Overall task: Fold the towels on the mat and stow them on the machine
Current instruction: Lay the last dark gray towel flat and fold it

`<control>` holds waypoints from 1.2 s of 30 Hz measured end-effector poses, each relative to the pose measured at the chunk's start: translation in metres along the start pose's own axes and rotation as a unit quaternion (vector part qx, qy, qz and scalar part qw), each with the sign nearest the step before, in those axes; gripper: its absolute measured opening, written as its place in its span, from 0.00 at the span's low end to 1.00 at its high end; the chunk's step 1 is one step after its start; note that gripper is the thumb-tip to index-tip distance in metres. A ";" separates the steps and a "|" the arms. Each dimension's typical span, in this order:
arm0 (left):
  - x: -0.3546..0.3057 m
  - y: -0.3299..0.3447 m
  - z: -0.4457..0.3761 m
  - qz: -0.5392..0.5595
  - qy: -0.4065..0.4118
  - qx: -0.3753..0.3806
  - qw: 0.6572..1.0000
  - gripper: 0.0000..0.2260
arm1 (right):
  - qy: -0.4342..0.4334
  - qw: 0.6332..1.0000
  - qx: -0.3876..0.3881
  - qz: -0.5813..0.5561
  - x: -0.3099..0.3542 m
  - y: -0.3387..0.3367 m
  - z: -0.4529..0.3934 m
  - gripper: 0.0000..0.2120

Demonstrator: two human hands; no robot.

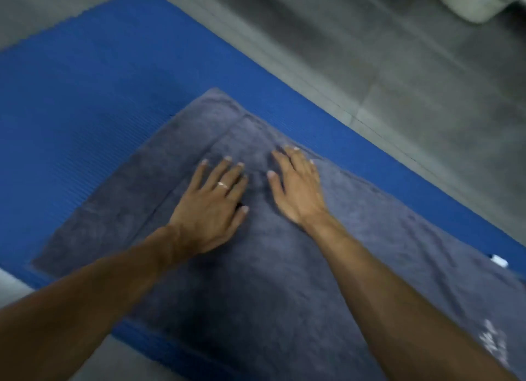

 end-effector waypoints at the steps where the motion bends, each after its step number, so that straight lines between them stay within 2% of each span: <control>1: -0.029 -0.005 -0.015 0.020 0.046 -0.002 0.999 0.26 | 0.035 0.999 -0.017 0.002 -0.031 -0.011 0.024 0.27; 4: -0.120 -0.009 -0.052 0.054 0.135 0.051 0.988 0.32 | 0.145 0.987 -0.052 0.037 -0.125 -0.042 0.087 0.33; 6: -0.165 0.001 -0.063 0.050 0.127 0.095 0.986 0.35 | 0.148 0.986 -0.032 0.064 -0.168 -0.050 0.117 0.35; 8: -0.194 0.016 -0.064 0.052 0.102 0.112 0.987 0.37 | 0.148 0.986 0.014 0.080 -0.210 -0.051 0.126 0.31; 12: -0.207 0.038 -0.062 -0.015 0.089 0.072 0.993 0.35 | 0.263 0.963 0.004 0.064 -0.300 -0.083 0.103 0.28; 14: -0.211 0.034 -0.062 -0.038 0.083 0.068 0.993 0.34 | 0.240 0.968 0.013 0.067 -0.308 -0.096 0.099 0.29; 16: -0.238 0.018 -0.062 -0.031 0.085 0.041 0.995 0.32 | 0.149 0.985 0.001 0.085 -0.294 -0.104 0.118 0.28; 18: -0.297 -0.002 -0.059 -0.010 0.119 0.008 0.993 0.28 | 0.065 0.995 0.011 0.076 -0.285 -0.105 0.162 0.28; 20: -0.370 -0.012 -0.053 0.040 0.149 0.010 0.988 0.26 | 0.026 0.994 0.055 0.086 -0.303 -0.097 0.211 0.32; 21: -0.402 -0.011 -0.050 0.060 0.155 0.018 0.986 0.26 | 0.038 0.992 0.067 0.097 -0.328 -0.096 0.229 0.34; 23: -0.446 -0.001 -0.042 0.058 0.154 0.051 0.985 0.29 | 0.102 0.989 0.040 0.100 -0.395 -0.113 0.251 0.34; 25: -0.456 0.018 -0.034 0.004 0.140 0.079 0.987 0.33 | 0.208 0.975 -0.002 0.076 -0.463 -0.138 0.265 0.30; 27: -0.457 0.021 -0.032 -0.017 0.134 0.072 0.988 0.33 | 0.284 0.957 -0.024 0.056 -0.506 -0.159 0.275 0.29; 28: -0.461 0.016 -0.032 -0.012 0.132 0.060 0.989 0.33 | 0.275 0.958 -0.034 0.071 -0.509 -0.163 0.276 0.29; 30: -0.486 0.005 -0.034 0.016 0.133 0.045 0.990 0.30 | 0.169 0.981 -0.056 0.079 -0.477 -0.158 0.272 0.30; 32: -0.526 -0.001 -0.031 0.045 0.153 0.040 0.986 0.29 | 0.065 0.996 -0.027 0.049 -0.444 -0.138 0.274 0.32; 33: -0.542 0.000 -0.027 0.044 0.160 0.042 0.985 0.29 | 0.049 0.997 0.004 0.056 -0.442 -0.129 0.277 0.33; 34: -0.551 0.002 -0.024 0.033 0.161 0.049 0.985 0.31 | 0.063 0.995 0.017 0.070 -0.454 -0.129 0.281 0.33; 36: -0.554 0.010 -0.021 0.006 0.160 0.064 0.985 0.33 | 0.158 0.984 0.002 0.079 -0.512 -0.152 0.291 0.32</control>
Point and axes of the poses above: each hand's wrist, its own z-axis away from the middle knuckle, its own y-axis out of the palm, x = y × z, the point moved 8 cm from there along -z, towards the middle knuckle, and after that the axes turned 11 degrees about -z, right-handed, at the moved point
